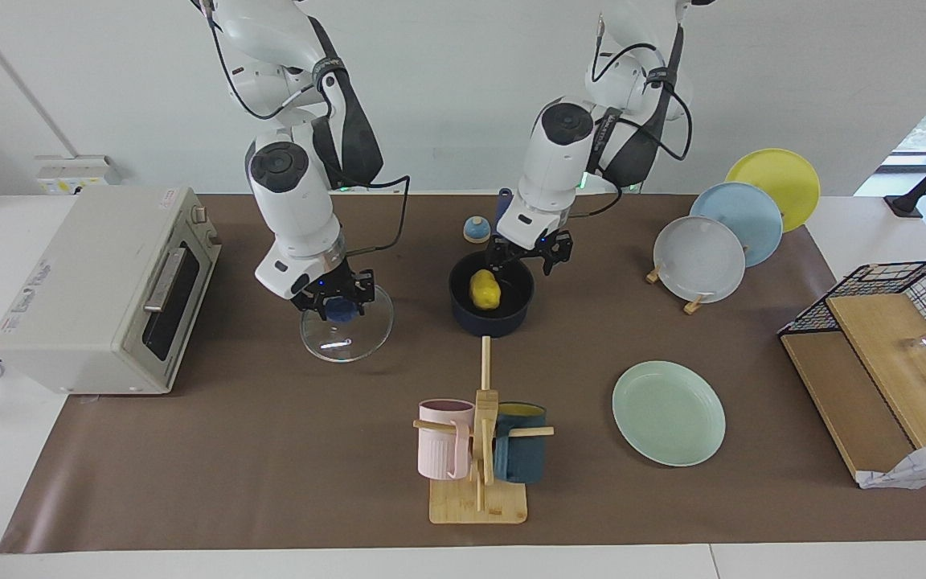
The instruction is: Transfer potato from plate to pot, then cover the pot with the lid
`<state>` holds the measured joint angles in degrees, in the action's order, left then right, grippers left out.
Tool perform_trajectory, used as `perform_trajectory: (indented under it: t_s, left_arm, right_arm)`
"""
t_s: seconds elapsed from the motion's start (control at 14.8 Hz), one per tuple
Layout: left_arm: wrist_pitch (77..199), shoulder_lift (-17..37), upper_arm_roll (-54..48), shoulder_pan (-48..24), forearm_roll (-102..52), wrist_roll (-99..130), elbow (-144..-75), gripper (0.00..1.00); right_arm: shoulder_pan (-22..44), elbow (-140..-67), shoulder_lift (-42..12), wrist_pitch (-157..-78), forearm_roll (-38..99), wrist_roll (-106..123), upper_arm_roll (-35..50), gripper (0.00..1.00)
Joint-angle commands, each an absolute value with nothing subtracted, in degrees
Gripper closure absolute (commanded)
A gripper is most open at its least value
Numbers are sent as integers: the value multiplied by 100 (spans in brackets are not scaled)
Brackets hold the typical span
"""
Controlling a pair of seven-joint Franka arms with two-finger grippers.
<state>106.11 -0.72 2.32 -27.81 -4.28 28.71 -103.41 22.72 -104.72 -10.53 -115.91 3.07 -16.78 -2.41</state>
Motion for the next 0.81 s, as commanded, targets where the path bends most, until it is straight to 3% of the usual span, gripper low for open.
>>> perform_trajectory:
  t_s: [0.0, 0.34, 0.74]
  left_arm:
    - [9907, -412, 193, -1893, -422, 1736, -10011, 0]
    - [9721, -624, 193, -1064, -204, 249, -9985, 0]
    - [8853, -668, 176, -897, -141, 167, -9573, 0]
  right_arm:
    - [2942, -9933, -1195, -11329, 334, -2904, -237, 100]
    - [4076, -9334, -1520, -11329, 281, -4269, -246, 100]
    - [4386, -9580, -1459, -11443, -70, -4333, -237, 100]
